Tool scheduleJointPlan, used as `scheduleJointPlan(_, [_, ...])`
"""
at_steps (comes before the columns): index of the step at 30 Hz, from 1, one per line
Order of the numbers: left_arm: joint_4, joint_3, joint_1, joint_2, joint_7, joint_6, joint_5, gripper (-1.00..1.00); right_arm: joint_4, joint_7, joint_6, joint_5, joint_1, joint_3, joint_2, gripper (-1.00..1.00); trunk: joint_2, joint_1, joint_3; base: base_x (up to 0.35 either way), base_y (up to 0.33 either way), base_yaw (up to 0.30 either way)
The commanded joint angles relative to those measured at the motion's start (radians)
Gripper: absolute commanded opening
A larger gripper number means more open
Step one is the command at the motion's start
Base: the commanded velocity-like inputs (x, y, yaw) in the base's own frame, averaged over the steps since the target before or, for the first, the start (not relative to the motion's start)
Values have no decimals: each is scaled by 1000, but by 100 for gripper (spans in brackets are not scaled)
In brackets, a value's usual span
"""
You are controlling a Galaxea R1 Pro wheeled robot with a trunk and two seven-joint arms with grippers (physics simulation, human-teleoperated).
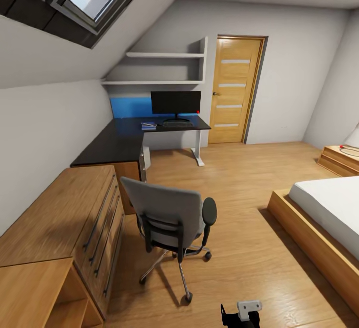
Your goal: In the bedroom, organize the workspace by keeping the computer under the desk, ensuring the monitor is on the desk, placing the keyboard on the desk next to the monitor, placing the mouse on the desk next to the keyboard, moving the folder from the swivel chair onto the desk next to the mouse, stacking the notebook on top of the folder with the pen on top of the notebook, and positioning the swivel chair next to the desk.
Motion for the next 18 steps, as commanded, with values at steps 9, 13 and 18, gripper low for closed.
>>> scheduleJointPlan(9, [0, -10, -1, 0, 5, -6, 9, 100, 2, -2, -4, -10, -1, 9, 0, 100, -64, 35, -29, 0, 0, 0])
scheduleJointPlan(13, [0, -11, -1, 0, 5, -6, 9, 100, 2, -2, -4, -10, -1, 9, 0, 100, -92, 50, -42, 0, 0, 0])
scheduleJointPlan(18, [0, -12, -1, 0, 5, -5, 9, 100, 2, -3, -4, -10, -1, 9, 1, 100, -127, 69, -58, 0, 0, 0])
